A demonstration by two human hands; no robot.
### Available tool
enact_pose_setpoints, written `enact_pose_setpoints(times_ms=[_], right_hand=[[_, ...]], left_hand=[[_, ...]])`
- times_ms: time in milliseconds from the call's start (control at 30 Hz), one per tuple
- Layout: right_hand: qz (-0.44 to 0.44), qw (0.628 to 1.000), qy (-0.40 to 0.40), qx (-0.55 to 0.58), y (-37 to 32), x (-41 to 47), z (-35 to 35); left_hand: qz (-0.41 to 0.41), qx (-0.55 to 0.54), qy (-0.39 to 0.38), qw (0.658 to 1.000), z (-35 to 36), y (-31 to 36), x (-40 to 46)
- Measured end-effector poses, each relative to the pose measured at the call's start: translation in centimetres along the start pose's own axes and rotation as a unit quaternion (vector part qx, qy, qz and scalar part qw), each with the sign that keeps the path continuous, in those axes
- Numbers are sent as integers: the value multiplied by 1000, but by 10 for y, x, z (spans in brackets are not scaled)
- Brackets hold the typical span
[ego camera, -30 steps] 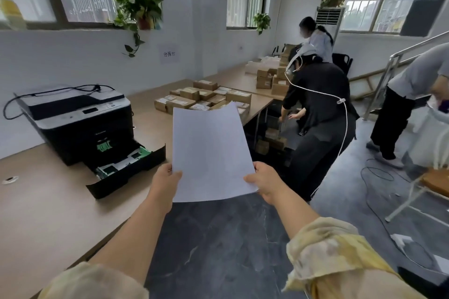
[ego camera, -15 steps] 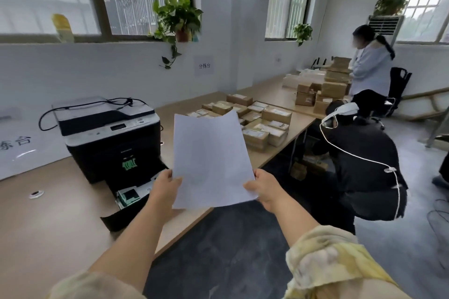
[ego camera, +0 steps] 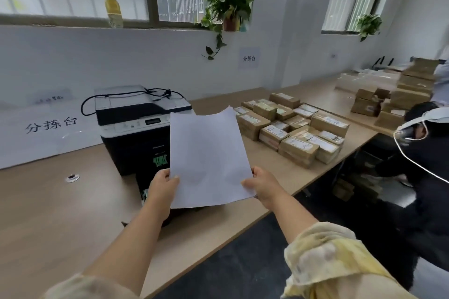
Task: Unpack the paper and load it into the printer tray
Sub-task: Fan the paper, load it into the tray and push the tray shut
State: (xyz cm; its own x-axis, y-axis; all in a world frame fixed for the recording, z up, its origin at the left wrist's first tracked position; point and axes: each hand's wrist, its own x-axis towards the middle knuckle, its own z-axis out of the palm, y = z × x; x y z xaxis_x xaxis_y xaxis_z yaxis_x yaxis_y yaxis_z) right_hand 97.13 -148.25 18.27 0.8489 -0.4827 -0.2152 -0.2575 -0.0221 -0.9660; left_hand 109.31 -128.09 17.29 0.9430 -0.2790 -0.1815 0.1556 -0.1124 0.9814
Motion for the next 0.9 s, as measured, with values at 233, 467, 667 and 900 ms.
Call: enact_pose_setpoints(times_ms=[233,467,667,900], right_hand=[[9,997,-75,10,-13,93,17],[16,991,-132,7,-1,173,29],[23,986,-166,-17,22,215,46],[-10,984,-179,-22,51,223,56]], left_hand=[[-16,-10,45,999,-3,-10,65],[-42,-39,129,990,10,-27,117],[-63,-74,166,981,7,-48,134],[-63,-119,158,978,-6,-78,132]])
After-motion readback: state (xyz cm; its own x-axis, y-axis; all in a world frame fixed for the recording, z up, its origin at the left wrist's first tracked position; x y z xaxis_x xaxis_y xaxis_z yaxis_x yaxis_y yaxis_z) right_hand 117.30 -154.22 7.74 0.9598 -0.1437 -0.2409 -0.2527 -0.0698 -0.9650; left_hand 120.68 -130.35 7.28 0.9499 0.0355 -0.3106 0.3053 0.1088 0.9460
